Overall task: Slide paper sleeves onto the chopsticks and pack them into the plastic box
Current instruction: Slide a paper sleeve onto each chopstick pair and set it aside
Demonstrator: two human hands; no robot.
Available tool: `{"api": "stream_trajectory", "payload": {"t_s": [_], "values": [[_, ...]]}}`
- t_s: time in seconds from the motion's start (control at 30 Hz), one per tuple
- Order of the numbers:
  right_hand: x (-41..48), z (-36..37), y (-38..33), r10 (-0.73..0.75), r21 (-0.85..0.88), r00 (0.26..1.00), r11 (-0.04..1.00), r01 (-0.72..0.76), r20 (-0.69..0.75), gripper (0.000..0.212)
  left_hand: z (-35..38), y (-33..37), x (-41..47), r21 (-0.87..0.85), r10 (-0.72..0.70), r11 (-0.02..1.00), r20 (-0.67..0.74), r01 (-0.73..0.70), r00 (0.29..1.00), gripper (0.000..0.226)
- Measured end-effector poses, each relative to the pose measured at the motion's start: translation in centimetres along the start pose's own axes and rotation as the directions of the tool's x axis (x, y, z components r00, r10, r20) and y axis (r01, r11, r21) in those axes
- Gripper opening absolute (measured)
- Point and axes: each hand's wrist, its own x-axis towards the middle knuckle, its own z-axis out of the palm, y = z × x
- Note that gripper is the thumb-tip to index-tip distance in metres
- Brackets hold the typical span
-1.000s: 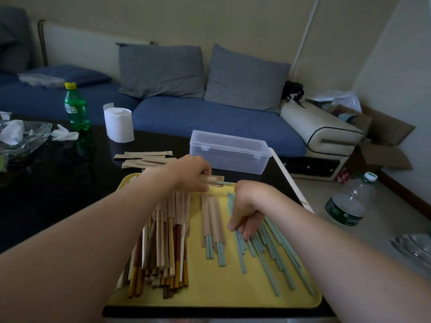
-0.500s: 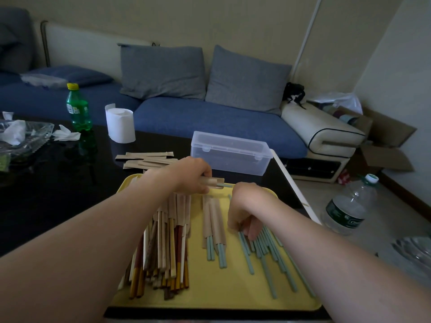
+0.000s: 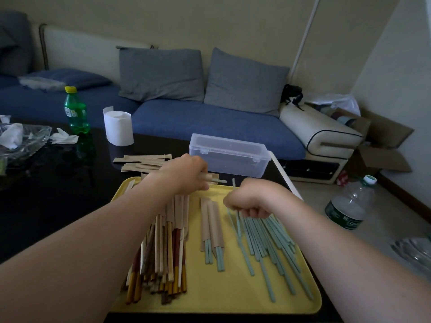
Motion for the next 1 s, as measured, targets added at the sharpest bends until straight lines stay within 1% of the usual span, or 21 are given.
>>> {"api": "stream_trajectory", "payload": {"t_s": [0.07,0.13,0.2,0.27,0.3,0.37,0.5,0.57,0.7,0.8,0.9,1.0], "values": [[0.0,-0.3,0.4,-0.057,0.041,0.982,0.997,0.065,-0.182,0.014,0.0,-0.1,0.0,0.008,-0.022,1.000,-0.014,0.022,1.000,0.020],[0.1,-0.5,0.9,-0.151,0.016,0.943,0.987,0.163,-0.297,0.022,-0.1,-0.3,0.1,-0.014,-0.027,1.000,-0.007,0.027,1.000,0.020],[0.2,-0.7,1.3,-0.280,-0.005,0.909,0.956,0.293,-0.309,0.023,-0.2,-0.4,0.1,-0.037,-0.023,0.999,0.011,0.024,1.000,0.020],[0.4,-0.8,1.8,-0.384,-0.029,0.879,0.919,0.393,-0.283,0.015,-0.2,-0.5,0.1,-0.056,-0.018,0.998,0.021,0.019,1.000,0.018],[0.5,-0.9,2.0,-0.415,-0.057,0.865,0.907,0.417,-0.281,0.012,-0.3,-0.6,0.1,-0.069,-0.017,0.997,0.022,0.018,1.000,0.017],[1.0,-1.0,2.5,-0.433,-0.130,0.852,0.901,0.413,-0.295,0.011,-0.2,-0.8,0.1,-0.103,-0.024,0.994,0.023,0.026,0.999,0.016],[1.5,-1.2,3.3,-0.404,-0.255,0.865,0.907,0.336,-0.297,0.011,-0.2,-1.1,0.2,-0.124,-0.031,0.992,0.030,0.034,0.999,0.017],[1.8,-1.3,3.7,-0.402,-0.288,0.864,0.903,0.319,-0.303,0.009,-0.3,-1.1,0.2,-0.126,-0.020,0.992,0.048,0.026,0.999,0.014],[2.1,-1.5,4.0,-0.423,-0.295,0.842,0.896,0.333,-0.334,0.008,-0.3,-1.1,0.2,-0.129,0.016,0.992,0.084,-0.005,0.996,0.008],[2.0,-1.5,4.2,-0.455,-0.320,0.820,0.879,0.353,-0.348,0.014,-0.3,-0.9,0.1,-0.138,0.046,0.990,0.101,-0.032,0.994,0.008],[1.9,-1.5,4.2,-0.491,-0.301,0.793,0.866,0.400,-0.360,0.021,-0.2,-0.7,0.0,-0.160,0.068,0.986,0.088,-0.053,0.994,0.009],[2.0,-1.5,4.0,-0.494,-0.316,0.772,0.865,0.389,-0.401,0.021,0.0,-0.6,0.1,-0.154,0.060,0.987,0.062,-0.050,0.996,0.014]]}}
